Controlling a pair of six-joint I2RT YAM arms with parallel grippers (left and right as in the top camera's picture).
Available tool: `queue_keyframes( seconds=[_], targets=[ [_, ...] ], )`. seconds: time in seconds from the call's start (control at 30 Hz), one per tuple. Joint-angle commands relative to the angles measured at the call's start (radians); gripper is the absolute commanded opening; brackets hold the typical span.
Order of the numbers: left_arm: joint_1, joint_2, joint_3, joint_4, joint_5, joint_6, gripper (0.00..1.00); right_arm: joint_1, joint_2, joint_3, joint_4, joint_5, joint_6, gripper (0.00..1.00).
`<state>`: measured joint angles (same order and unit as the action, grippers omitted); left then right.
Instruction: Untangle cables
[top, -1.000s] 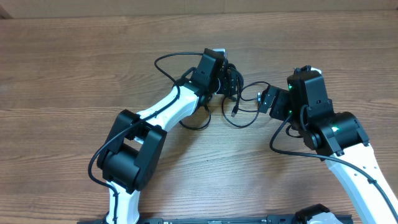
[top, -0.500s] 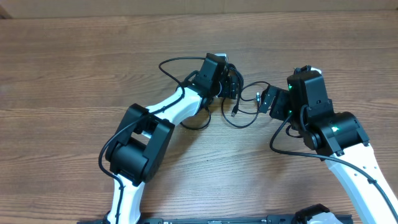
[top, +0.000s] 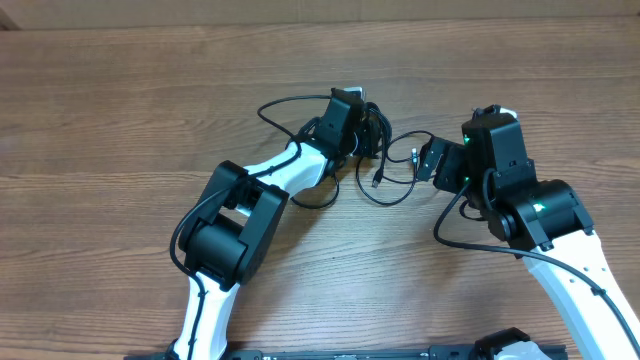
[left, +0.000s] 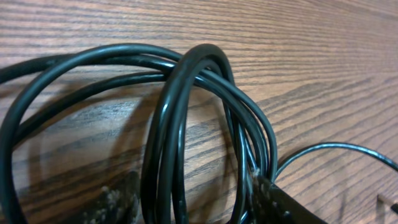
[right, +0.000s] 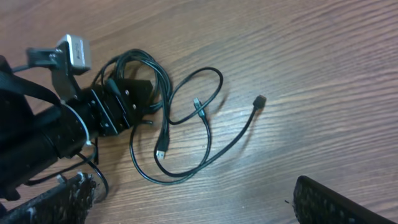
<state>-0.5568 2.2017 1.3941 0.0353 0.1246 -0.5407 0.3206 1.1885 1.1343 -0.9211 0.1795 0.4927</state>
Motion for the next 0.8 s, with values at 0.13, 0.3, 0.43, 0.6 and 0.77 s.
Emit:
queue_keyframes(
  seconds=[0.13, 0.3, 0.43, 0.6, 0.77],
  targets=[
    [-0.009, 0.020, 0.016, 0.027, -0.007, -0.025, 0.56, -0.004, -0.002, 0.024, 0.014, -0.027, -0.006, 1.00],
    [-0.009, 0.048, 0.016, 0.074, -0.023, -0.036, 0.54, -0.004, -0.002, 0.024, 0.014, -0.032, -0.006, 1.00],
    [-0.009, 0.064, 0.016, 0.086, -0.015, -0.078, 0.40, -0.004, -0.002, 0.024, 0.013, -0.055, -0.006, 1.00],
    [-0.008, 0.064, 0.016, 0.077, 0.005, -0.064, 0.04, -0.004, -0.002, 0.024, 0.008, -0.054, -0.006, 1.00],
    [0.005, 0.033, 0.016, 0.011, 0.083, -0.045, 0.04, -0.004, -0.002, 0.024, -0.013, -0.055, -0.008, 1.00]
  ],
)
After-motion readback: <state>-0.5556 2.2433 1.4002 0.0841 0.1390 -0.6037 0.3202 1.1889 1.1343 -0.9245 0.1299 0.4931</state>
